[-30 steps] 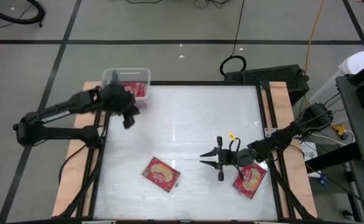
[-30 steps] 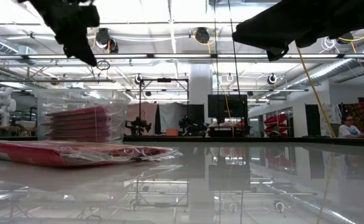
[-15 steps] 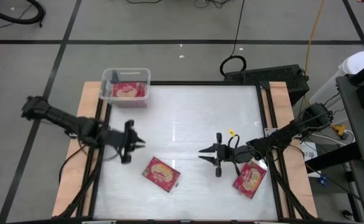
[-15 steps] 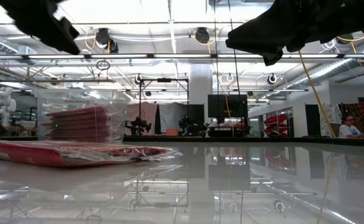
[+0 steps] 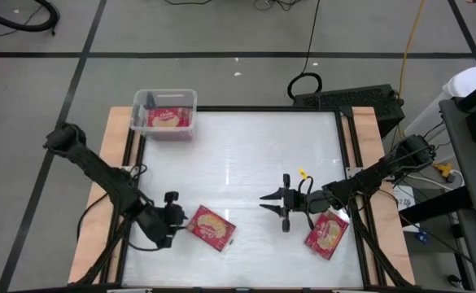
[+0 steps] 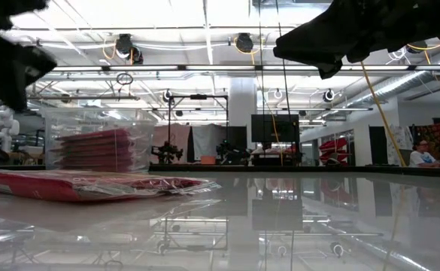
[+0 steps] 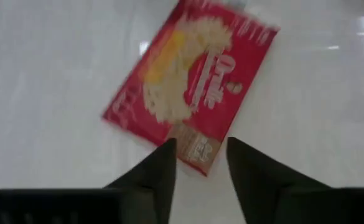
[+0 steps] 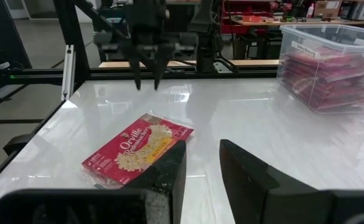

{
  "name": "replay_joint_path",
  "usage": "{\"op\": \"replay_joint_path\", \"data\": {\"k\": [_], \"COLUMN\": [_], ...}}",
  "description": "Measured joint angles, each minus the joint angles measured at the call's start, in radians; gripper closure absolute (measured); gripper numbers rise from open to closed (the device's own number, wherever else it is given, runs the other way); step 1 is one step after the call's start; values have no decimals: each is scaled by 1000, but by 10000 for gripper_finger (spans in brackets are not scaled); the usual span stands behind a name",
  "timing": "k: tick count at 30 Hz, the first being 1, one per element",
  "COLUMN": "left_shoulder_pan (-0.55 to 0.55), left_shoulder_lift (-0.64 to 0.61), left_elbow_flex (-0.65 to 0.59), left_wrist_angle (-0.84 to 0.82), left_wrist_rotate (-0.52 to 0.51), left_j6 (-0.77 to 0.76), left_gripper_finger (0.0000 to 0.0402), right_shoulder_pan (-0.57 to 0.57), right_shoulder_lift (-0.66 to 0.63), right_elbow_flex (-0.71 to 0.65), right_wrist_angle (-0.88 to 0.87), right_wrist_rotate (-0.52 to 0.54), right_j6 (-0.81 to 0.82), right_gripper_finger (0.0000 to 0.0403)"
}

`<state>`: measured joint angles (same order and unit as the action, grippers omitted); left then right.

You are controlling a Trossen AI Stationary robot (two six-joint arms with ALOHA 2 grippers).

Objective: Sort popcorn bags into baskets
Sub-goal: Put the red popcorn bag into the transparent container

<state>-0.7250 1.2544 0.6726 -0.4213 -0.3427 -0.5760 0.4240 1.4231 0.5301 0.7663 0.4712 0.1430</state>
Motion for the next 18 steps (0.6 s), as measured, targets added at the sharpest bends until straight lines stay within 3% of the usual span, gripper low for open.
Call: {"op": "replay_joint_path", "data": {"k": [6,10,15,18], "left_shoulder_pan": [-10,-9,-2,10], "left_shoulder_lift": [131,209,289,319], "left_elbow_flex": [0,-1,1,3], "left_wrist_angle": [-12,-17,65,91], "left_wrist_rotate": [20,59,47,16], "left_j6": [-226,-265,-235,-245], "left_gripper_finger": [168,124,94,102], "right_shoulder_pan": [0,0,0,0], "right_shoulder_lift": [0,0,0,0], "right_elbow_flex": [0,0,0,0], "right_wrist_angle": [0,0,0,0], "right_wrist_rotate": [-4,-4,-4,-4], "right_j6": [-2,-5,-5,-4], "right_gripper_finger": [310,310,310,310]}}
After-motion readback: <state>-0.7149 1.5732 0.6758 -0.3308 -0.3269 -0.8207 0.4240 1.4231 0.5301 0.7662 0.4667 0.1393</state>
